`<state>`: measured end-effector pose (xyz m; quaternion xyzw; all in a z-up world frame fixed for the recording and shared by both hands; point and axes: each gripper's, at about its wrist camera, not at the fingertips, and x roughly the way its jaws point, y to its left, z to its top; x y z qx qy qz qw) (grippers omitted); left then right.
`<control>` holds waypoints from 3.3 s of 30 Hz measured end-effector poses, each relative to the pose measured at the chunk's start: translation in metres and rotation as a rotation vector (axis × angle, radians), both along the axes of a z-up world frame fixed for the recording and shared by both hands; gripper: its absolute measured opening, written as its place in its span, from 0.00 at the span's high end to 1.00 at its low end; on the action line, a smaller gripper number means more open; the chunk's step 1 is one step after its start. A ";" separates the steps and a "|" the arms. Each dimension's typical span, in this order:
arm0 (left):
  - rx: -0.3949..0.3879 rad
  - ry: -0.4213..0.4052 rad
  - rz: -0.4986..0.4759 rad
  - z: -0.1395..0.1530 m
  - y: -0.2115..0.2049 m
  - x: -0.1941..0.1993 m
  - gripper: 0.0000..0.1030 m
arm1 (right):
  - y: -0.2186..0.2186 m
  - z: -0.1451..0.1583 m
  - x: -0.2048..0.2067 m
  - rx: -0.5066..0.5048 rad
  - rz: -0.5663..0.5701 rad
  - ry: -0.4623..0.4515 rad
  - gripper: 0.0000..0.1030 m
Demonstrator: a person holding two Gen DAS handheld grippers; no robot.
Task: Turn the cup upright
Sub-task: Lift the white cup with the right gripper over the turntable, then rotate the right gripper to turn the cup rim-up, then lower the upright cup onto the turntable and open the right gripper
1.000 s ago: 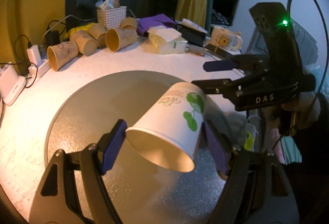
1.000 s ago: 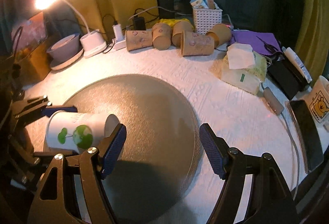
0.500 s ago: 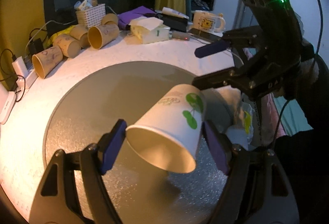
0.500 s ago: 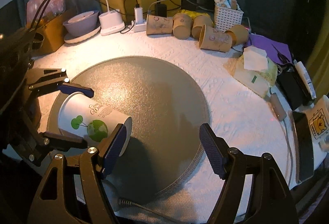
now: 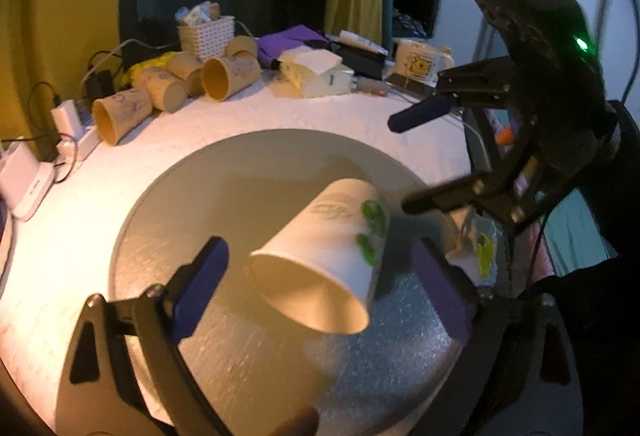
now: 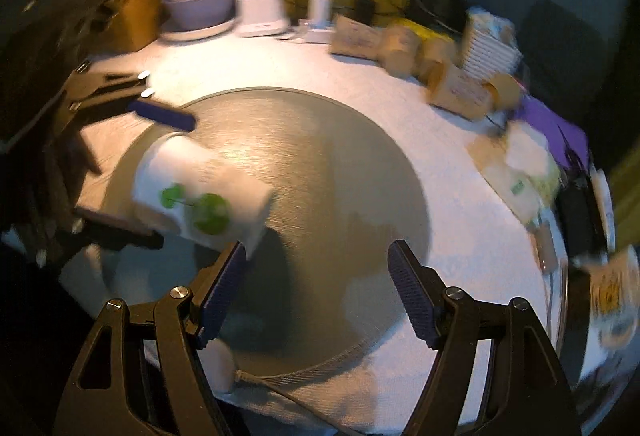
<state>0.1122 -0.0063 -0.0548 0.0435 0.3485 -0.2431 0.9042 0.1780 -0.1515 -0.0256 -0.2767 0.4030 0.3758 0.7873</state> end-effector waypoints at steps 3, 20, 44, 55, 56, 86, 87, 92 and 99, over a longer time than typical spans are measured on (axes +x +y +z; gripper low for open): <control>-0.005 -0.001 0.046 0.004 0.011 -0.010 0.09 | 0.018 0.003 -0.016 -0.028 0.142 -0.032 0.25; -0.142 0.027 0.327 -0.007 0.082 -0.064 0.09 | 0.099 -0.024 -0.046 -0.255 0.518 -0.060 0.25; -0.157 0.027 0.407 -0.016 0.099 -0.061 0.09 | 0.139 -0.018 -0.009 -0.210 0.417 -0.024 0.30; -0.215 0.059 0.460 -0.007 0.094 -0.034 0.09 | 0.075 0.005 0.026 0.267 -0.025 -0.005 0.30; -0.208 0.064 0.467 -0.008 0.094 -0.030 0.09 | 0.071 0.005 0.025 0.296 -0.048 -0.010 0.30; -0.151 0.102 0.473 -0.002 0.059 0.001 0.09 | 0.022 -0.024 0.037 0.555 -0.247 0.089 0.29; -0.152 0.100 0.472 -0.001 0.058 0.000 0.09 | 0.021 -0.025 0.037 0.552 -0.251 0.089 0.29; -0.149 0.097 0.470 -0.001 0.054 -0.003 0.09 | 0.015 -0.027 0.035 0.546 -0.257 0.091 0.29; -0.154 0.095 0.467 -0.001 0.051 -0.008 0.09 | 0.015 -0.032 0.032 0.504 -0.262 0.090 0.29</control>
